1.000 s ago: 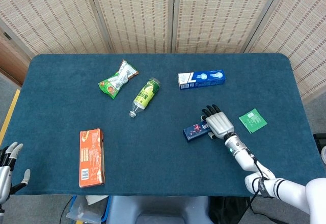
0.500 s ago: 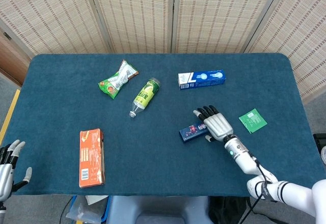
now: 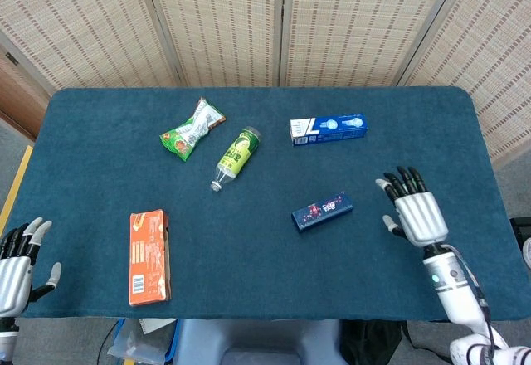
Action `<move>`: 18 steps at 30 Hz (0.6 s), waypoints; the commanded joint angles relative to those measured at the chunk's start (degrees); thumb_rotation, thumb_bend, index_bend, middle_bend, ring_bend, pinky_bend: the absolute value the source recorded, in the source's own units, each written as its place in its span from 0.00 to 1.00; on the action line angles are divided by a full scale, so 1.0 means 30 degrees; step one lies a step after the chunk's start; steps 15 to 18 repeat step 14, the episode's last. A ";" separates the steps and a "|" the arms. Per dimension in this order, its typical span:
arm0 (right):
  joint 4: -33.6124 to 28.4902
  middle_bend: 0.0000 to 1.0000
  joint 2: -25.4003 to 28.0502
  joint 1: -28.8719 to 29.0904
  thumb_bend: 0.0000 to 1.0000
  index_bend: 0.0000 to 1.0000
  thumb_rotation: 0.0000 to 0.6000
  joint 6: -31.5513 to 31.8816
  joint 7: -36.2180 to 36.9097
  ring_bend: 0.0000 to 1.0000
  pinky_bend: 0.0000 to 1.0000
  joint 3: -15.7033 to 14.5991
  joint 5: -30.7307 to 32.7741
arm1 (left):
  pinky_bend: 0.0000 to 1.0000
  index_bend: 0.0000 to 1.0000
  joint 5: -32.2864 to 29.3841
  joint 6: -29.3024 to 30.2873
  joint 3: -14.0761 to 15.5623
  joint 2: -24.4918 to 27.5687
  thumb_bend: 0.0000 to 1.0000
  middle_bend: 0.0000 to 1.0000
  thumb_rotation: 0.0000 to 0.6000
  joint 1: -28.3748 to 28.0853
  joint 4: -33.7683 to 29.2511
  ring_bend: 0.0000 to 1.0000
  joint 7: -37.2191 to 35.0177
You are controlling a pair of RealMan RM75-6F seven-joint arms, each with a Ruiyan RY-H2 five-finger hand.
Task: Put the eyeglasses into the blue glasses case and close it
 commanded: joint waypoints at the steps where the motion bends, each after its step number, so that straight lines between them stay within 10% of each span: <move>1: -0.1354 0.16 0.1565 -0.2072 0.31 0.20 1.00 0.2388 0.0248 0.00 0.01 -0.0755 -0.0802 | 0.00 0.08 0.0043 -0.0043 -0.0050 -0.0032 0.42 0.00 1.00 -0.0145 -0.0277 0.00 0.0409; 18: -0.2377 0.17 0.3447 -0.6127 0.31 0.21 1.00 0.5909 0.2016 0.00 0.02 -0.2154 -0.1852 | 0.00 0.08 0.0325 0.0230 -0.0235 -0.0095 0.42 0.00 1.00 -0.0503 -0.1407 0.00 0.1834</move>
